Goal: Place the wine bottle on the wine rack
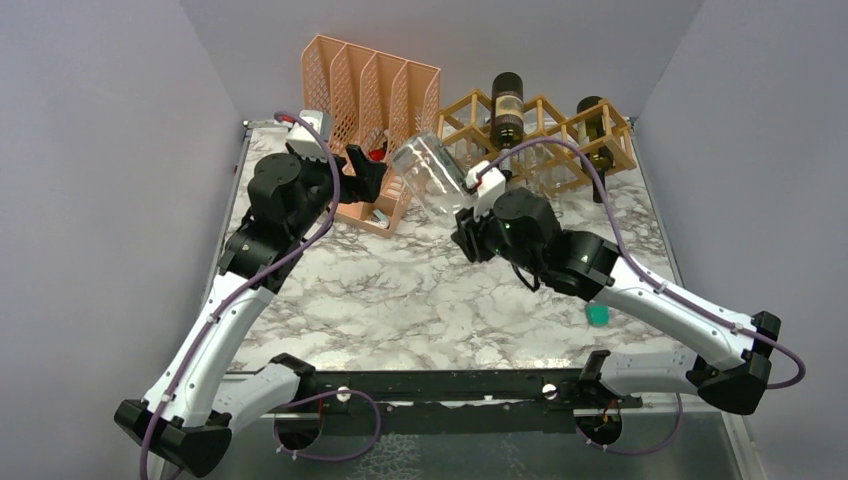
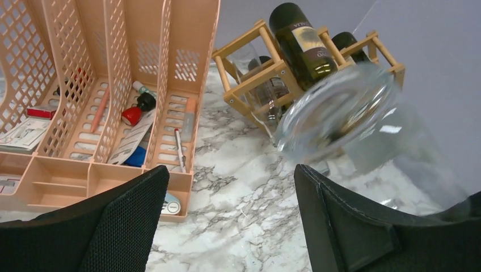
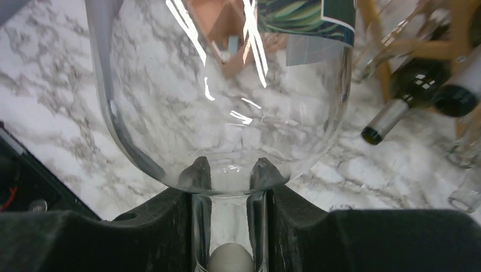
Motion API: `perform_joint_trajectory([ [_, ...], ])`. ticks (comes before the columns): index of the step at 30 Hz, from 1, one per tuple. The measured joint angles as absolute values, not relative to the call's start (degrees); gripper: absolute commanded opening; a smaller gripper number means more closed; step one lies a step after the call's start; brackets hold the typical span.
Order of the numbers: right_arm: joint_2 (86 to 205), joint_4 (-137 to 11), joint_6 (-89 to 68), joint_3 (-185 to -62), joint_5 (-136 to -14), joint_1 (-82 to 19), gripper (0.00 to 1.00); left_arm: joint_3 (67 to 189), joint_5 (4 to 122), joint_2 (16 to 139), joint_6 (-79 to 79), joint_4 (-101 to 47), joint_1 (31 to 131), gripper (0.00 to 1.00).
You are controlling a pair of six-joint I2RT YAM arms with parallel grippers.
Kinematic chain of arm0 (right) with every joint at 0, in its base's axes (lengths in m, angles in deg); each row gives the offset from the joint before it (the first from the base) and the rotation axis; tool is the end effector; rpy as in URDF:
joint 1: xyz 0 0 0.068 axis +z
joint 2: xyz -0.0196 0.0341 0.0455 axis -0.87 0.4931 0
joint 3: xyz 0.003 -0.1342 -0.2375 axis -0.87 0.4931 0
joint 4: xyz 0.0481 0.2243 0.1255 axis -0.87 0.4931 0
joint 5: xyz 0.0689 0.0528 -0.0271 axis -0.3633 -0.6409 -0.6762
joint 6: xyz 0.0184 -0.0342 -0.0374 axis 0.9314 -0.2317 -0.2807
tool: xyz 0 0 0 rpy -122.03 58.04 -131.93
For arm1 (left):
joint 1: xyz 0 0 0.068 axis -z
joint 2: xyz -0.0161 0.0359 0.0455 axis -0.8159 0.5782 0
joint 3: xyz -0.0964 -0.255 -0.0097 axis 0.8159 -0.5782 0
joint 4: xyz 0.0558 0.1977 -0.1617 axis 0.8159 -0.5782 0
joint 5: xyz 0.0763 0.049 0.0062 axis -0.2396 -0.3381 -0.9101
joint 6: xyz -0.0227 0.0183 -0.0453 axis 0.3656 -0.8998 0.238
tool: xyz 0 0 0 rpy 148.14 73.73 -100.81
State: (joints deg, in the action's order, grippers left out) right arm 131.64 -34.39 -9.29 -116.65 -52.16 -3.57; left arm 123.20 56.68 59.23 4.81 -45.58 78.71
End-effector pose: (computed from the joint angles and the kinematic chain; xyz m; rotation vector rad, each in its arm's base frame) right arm 0.1492 0.2114 0.3712 -0.6997 1.9467 0.4285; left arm 0.1967 -0.0889 0.4266 0.1355 1.7023 -0.5560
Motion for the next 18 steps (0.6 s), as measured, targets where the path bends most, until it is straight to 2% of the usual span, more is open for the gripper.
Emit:
perform_joint_trajectory([
  [8,135.45,-34.67,-12.13,-127.47,-47.54,-10.43,0.01,123.46,57.23,58.56,4.79,-47.46,78.69,0.89],
  [18,144.17,-32.9,-7.48,-133.56,-53.62,-35.24,0.01,123.38,61.49,60.7,5.88,-49.36,78.69,0.93],
])
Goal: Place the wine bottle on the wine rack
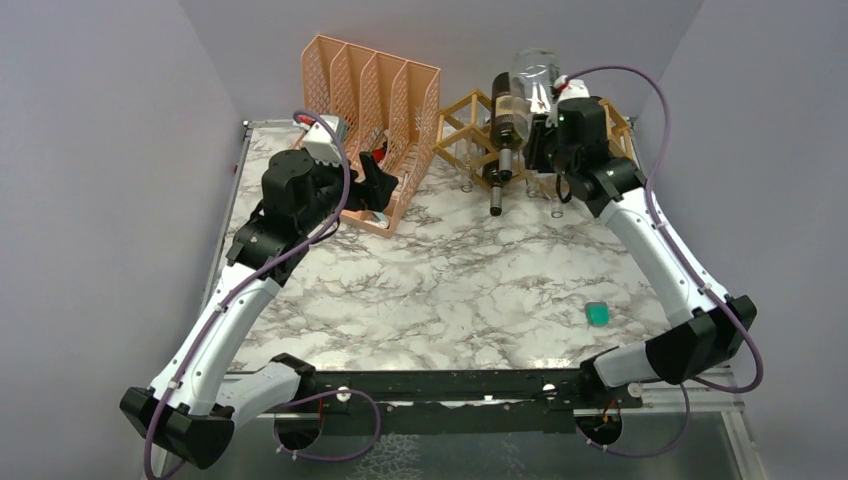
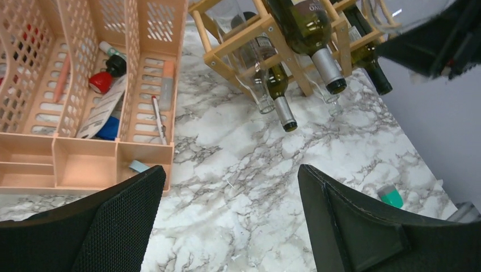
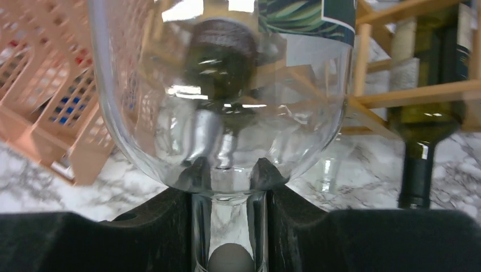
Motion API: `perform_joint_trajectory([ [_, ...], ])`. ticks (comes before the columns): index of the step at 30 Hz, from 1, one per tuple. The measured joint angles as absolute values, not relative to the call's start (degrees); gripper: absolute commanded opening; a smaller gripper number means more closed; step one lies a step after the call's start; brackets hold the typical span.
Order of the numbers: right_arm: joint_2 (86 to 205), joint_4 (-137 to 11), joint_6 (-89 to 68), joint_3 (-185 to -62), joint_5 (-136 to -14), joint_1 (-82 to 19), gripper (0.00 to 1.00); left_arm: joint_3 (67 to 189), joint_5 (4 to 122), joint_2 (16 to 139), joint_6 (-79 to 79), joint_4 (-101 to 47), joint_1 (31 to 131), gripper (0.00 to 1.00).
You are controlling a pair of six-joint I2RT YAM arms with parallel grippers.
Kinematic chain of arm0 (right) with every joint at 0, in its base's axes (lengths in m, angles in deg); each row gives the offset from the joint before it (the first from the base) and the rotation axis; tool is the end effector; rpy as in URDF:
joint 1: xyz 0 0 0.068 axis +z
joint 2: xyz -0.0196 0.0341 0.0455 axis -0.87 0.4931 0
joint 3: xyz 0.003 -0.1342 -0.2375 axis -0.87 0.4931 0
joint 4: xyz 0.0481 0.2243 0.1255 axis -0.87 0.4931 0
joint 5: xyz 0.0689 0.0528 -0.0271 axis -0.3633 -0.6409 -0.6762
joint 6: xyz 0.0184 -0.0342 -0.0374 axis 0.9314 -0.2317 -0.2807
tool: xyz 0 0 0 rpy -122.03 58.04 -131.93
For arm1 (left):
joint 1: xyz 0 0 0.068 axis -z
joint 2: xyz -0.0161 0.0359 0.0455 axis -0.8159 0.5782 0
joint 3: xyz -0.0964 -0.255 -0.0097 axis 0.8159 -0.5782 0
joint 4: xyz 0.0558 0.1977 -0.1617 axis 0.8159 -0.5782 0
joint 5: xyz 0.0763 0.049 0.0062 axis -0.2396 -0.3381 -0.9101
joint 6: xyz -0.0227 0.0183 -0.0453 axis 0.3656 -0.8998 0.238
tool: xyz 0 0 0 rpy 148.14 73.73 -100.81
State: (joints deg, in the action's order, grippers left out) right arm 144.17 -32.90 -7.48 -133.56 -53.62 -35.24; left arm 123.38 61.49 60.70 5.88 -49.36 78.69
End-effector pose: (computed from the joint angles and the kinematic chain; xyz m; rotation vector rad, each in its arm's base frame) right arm 0.2849 0.1246 0.4105 -0.1126 1.9960 0.1483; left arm 0.2013 -0.0941 0.4154 0.1863 1.7973 -0.6232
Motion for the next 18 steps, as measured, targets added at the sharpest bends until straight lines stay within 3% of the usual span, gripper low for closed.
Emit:
perform_joint_trajectory([
  [9,152.25,-29.34,-0.44,-137.17,-60.24,-51.98,0.01,122.26,65.49,65.92,8.88,-52.22,78.66,0.99],
  [18,159.18,-26.22,-0.44,-141.45,-66.19,-55.72,0.01,122.26,66.39,72.81,12.77,-56.96,78.66,0.99],
])
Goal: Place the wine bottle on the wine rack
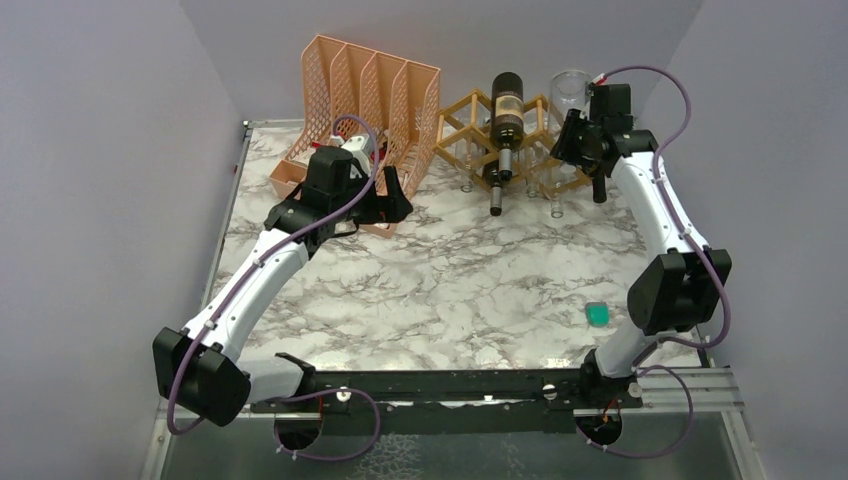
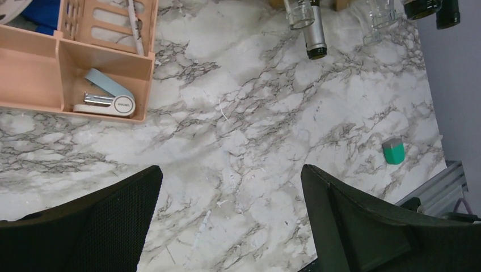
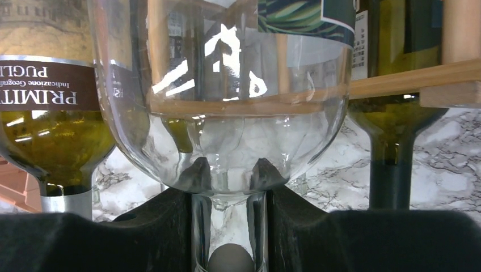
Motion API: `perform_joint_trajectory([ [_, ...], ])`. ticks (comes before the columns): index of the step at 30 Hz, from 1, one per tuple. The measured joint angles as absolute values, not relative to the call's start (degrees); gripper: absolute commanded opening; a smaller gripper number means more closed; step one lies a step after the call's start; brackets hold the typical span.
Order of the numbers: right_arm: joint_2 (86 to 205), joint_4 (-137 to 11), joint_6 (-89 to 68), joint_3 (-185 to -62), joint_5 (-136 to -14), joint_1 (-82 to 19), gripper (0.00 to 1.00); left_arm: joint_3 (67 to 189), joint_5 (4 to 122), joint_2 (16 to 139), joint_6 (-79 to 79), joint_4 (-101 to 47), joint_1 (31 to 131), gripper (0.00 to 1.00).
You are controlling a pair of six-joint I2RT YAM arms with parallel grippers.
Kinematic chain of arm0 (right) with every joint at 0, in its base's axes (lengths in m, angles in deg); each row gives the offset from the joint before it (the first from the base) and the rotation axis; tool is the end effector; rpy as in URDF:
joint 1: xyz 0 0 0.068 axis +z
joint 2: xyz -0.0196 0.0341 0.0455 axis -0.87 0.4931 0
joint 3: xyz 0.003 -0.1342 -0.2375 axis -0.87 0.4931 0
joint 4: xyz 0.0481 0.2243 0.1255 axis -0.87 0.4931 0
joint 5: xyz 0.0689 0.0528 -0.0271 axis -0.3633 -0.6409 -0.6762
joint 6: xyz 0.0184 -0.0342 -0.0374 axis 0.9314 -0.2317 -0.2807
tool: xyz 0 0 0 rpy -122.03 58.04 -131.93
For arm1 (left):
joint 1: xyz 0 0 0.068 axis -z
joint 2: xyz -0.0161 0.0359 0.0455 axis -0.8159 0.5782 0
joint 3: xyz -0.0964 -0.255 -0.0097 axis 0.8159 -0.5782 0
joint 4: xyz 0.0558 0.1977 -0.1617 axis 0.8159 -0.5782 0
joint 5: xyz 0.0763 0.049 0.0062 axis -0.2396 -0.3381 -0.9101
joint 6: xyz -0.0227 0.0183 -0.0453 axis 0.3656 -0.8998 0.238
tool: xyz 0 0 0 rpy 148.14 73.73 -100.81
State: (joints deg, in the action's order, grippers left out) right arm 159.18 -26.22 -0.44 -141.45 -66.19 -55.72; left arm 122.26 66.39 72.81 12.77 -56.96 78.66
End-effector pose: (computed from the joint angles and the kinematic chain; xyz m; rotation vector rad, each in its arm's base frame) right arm 0.3740 0.0301 0.3605 0.2521 2.2423 0.1748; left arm 0.2472 -0.1177 0.3470 0.1131 2.1975 -0.7006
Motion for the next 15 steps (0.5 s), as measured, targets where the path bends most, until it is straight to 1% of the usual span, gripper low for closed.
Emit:
perform_joint_trajectory([
  [11,160.58,-23.27,-1.34,-141.65,-67.89,-57.69,0.01,121.96,67.83,73.62,9.84,-57.33,78.66,0.99],
  [13,160.73,-23.05,-2.32,-141.65,-67.92,-58.17,0.03,121.23,67.83,73.05,9.53,-56.98,78.66,0.99],
  [15,161.02,-23.02,-3.54,-141.65,-67.92,-58.59,0.07,120.43,67.85,72.26,9.05,-56.59,78.66,0.99],
])
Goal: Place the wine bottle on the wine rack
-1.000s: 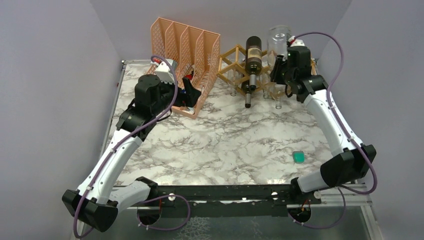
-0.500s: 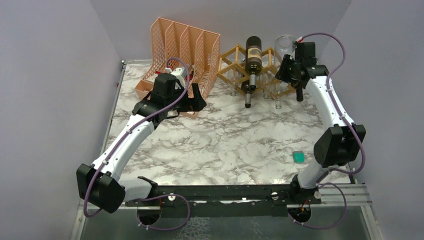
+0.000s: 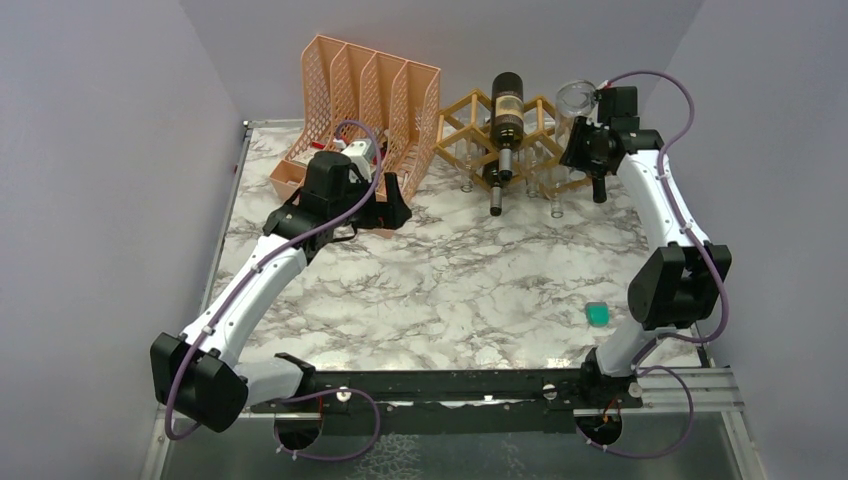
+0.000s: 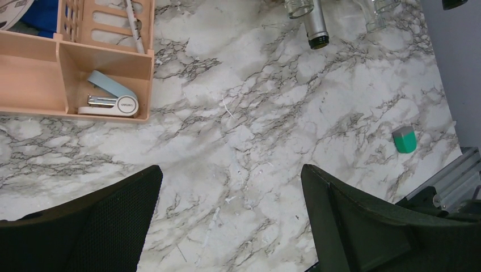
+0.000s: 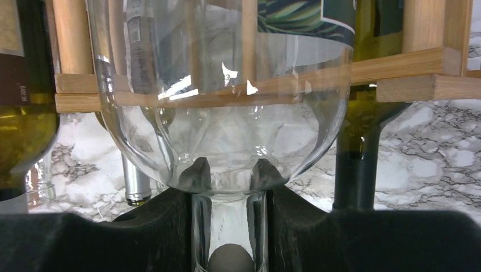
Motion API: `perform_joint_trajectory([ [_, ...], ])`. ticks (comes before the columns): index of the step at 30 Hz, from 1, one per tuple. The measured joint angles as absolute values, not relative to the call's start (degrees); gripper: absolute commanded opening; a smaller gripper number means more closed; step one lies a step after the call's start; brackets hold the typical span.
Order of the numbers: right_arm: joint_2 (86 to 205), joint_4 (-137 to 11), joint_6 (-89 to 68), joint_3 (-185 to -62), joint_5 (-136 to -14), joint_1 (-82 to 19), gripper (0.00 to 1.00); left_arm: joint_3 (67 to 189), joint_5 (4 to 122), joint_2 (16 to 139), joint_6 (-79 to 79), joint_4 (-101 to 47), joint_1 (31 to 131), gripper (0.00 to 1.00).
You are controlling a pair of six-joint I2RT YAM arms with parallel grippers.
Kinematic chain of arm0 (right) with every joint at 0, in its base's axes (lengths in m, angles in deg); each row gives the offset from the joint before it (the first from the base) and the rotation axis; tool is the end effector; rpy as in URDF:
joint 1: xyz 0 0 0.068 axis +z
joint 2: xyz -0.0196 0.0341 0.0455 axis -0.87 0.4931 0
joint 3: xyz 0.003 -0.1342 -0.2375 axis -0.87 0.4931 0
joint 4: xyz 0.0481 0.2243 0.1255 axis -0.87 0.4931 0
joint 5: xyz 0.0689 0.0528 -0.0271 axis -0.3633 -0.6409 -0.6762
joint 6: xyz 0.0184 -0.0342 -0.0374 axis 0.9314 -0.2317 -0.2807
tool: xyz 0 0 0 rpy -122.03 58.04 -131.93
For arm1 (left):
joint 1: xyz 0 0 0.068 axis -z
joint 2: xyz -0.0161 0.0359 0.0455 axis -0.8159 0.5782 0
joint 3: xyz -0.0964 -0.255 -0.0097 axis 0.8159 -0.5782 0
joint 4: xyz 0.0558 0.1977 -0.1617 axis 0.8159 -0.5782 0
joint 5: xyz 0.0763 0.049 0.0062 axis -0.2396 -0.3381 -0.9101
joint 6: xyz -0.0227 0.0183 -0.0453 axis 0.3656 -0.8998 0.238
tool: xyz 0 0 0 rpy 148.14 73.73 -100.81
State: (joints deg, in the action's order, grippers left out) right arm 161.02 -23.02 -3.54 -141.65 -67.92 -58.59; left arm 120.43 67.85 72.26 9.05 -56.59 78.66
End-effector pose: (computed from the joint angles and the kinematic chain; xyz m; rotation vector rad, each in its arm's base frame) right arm 0.3787 0.0125 0.3456 0.2403 2.3273 0.1424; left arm 0.2445 -0.1175 0.3392 0.1983 2.2016 -0.6875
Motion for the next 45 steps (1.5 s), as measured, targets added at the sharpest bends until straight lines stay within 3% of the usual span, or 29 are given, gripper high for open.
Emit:
perform_joint_trajectory([
  [10,163.73,-20.03,-9.64,-145.3,-68.11,-59.07,0.2,119.55,67.85,69.38,7.37,-55.37,78.66,0.99],
  [15,164.54,-20.1,-10.65,-146.09,-68.07,-59.07,0.49,119.55,67.85,69.09,7.11,-55.21,78.66,0.99],
  [18,164.38,-21.49,-11.02,-146.09,-67.94,-59.07,0.58,119.55,67.85,69.09,6.93,-55.17,78.66,0.99],
  [27,162.68,-25.32,-11.37,-146.04,-66.17,-59.07,0.69,119.55,67.87,69.09,6.21,-55.11,78.66,0.99],
  [34,161.0,-26.43,-10.25,-144.91,-65.99,-59.09,0.7,119.57,67.83,68.9,5.75,-55.08,78.66,0.99],
  [45,141.63,-27.05,-3.48,-136.36,-65.53,-59.09,0.71,121.67,64.35,64.96,4.33,-55.06,78.66,0.99],
])
